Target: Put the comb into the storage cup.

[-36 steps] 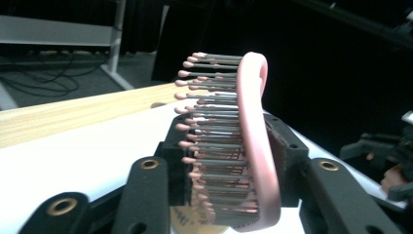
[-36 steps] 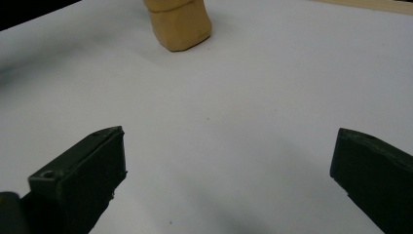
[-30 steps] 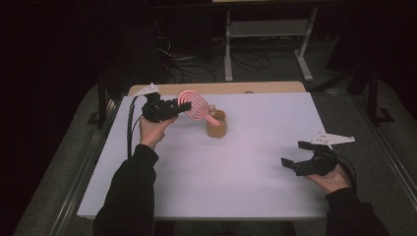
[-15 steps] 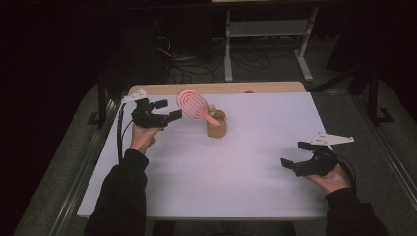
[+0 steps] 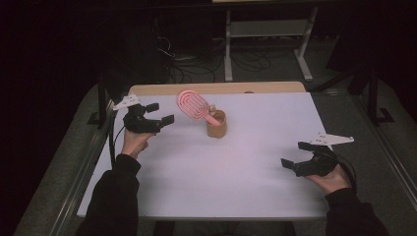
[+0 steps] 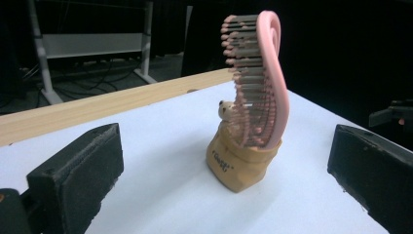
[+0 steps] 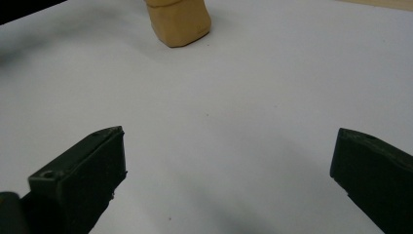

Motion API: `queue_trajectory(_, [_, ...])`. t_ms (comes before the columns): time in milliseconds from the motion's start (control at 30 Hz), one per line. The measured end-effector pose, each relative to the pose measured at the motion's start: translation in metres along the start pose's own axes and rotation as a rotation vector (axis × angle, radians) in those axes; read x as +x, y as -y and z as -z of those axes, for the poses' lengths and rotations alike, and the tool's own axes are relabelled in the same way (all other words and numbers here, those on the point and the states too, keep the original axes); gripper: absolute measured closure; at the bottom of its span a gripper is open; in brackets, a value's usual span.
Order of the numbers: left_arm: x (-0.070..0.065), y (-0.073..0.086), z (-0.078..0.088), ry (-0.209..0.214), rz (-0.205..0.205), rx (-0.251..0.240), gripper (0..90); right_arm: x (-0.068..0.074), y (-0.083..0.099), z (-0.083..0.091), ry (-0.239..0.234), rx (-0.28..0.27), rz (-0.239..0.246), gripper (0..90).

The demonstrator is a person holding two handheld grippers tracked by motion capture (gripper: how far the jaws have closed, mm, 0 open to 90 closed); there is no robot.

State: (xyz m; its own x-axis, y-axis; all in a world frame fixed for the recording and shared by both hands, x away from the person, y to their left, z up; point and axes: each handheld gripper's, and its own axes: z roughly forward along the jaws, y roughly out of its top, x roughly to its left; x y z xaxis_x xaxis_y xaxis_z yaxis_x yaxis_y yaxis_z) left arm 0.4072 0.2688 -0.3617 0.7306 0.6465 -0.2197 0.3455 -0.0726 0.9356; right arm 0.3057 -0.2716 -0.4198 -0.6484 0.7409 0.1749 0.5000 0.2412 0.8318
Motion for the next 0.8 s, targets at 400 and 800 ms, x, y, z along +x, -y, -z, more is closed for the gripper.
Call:
queue_trajectory(400, [0.000, 0.010, 0.018, 0.000, -0.006, -0.008, 0.0, 0.000, 0.001, -0.002, 0.002, 0.012, 0.003, 0.0])
queue_trajectory(800, [-0.003, 0.022, 0.032, -0.029, -0.023, -0.003, 0.0, -0.001, 0.002, -0.002, 0.009, 0.017, 0.004, 0.0])
